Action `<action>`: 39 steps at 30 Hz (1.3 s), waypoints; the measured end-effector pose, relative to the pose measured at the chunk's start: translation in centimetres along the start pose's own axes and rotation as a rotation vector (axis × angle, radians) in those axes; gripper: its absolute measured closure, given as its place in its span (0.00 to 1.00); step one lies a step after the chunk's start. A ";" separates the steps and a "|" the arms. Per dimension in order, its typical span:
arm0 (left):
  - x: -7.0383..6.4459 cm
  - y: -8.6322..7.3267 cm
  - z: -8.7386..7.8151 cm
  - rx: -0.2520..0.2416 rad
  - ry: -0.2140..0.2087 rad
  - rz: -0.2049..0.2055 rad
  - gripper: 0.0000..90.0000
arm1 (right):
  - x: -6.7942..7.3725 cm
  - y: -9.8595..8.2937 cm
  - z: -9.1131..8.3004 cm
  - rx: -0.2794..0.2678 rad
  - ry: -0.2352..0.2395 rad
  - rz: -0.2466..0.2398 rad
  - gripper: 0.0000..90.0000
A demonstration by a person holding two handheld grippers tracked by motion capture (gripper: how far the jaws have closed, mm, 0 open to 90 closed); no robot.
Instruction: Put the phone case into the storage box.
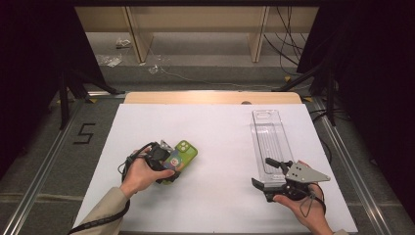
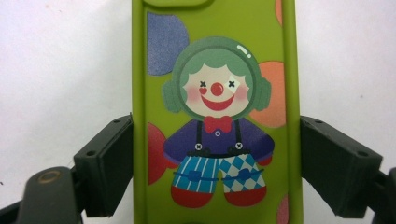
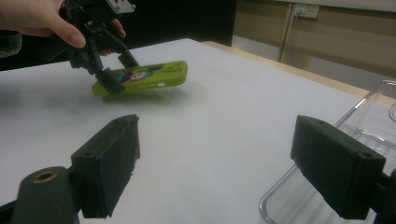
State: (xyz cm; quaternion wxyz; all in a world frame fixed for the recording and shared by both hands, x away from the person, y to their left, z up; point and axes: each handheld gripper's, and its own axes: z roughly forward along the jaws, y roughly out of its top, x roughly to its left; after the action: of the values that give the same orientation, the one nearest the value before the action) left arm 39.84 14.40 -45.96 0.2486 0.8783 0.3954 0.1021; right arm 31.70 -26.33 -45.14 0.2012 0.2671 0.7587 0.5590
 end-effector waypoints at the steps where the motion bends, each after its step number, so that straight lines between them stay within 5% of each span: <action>1: 0.0 0.0 -0.1 -0.004 0.001 -0.001 0.18 | 0.0 0.0 0.0 -0.001 0.000 -0.001 0.18; 21: -1.2 0.2 -1.0 -0.188 0.019 -0.011 0.18 | 0.9 0.8 0.9 -0.011 0.014 -0.007 0.18; 39: -2.7 0.2 -1.4 -0.230 0.007 0.026 0.18 | 1.5 2.0 2.5 -0.021 0.017 0.006 0.19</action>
State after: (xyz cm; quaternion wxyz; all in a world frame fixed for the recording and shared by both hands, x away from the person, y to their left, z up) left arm 37.62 12.74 -44.66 0.3450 0.8487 0.3704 0.1533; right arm 32.39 -23.04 -44.00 0.1958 0.2627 0.7537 0.5698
